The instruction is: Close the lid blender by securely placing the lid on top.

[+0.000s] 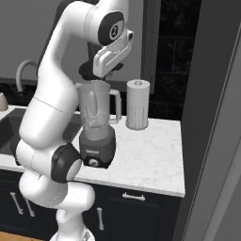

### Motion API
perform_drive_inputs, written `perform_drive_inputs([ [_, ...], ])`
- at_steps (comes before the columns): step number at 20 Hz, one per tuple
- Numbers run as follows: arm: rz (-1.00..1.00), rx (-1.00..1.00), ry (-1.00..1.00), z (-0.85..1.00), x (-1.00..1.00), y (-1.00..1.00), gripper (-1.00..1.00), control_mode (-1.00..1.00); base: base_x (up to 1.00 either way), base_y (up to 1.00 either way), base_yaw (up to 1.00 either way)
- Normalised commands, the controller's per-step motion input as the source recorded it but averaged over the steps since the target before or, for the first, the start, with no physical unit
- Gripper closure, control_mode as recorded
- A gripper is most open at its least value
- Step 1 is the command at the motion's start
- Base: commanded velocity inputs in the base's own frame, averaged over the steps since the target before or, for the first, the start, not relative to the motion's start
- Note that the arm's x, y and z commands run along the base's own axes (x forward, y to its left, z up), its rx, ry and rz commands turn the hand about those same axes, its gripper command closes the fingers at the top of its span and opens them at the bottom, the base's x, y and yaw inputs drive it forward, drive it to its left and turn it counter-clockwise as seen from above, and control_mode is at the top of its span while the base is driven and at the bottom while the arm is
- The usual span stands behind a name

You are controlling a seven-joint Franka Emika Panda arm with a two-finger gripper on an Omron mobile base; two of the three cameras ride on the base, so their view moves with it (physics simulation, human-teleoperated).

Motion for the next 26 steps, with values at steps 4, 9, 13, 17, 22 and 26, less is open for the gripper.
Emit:
perform_drive_inputs([
  [4, 0.01, 0.02, 0.0, -0.44, 0.14, 0.33, 1.0, -1.0, 0.0, 0.0, 0.0],
  [9, 0.0, 0.0, 0.1, 0.0, 0.24, 0.29, 1.0, -1.0, 0.0, 0.0, 0.0],
  [13, 0.0, 0.0, 0.01, -0.23, 0.04, 0.07, 1.0, -1.0, 0.0, 0.0, 0.0],
  [17, 0.0, 0.0, 0.0, -0.14, 0.04, 0.0, 1.0, -1.0, 0.0, 0.0, 0.0],
  [22, 0.0, 0.0, 0.0, -0.07, 0.0, 0.01, 1.0, -1.0, 0.0, 0.0, 0.0],
  [26, 0.0, 0.0, 0.0, -0.14, 0.0, 0.13, 1.0, -1.0, 0.0, 0.0, 0.0],
])
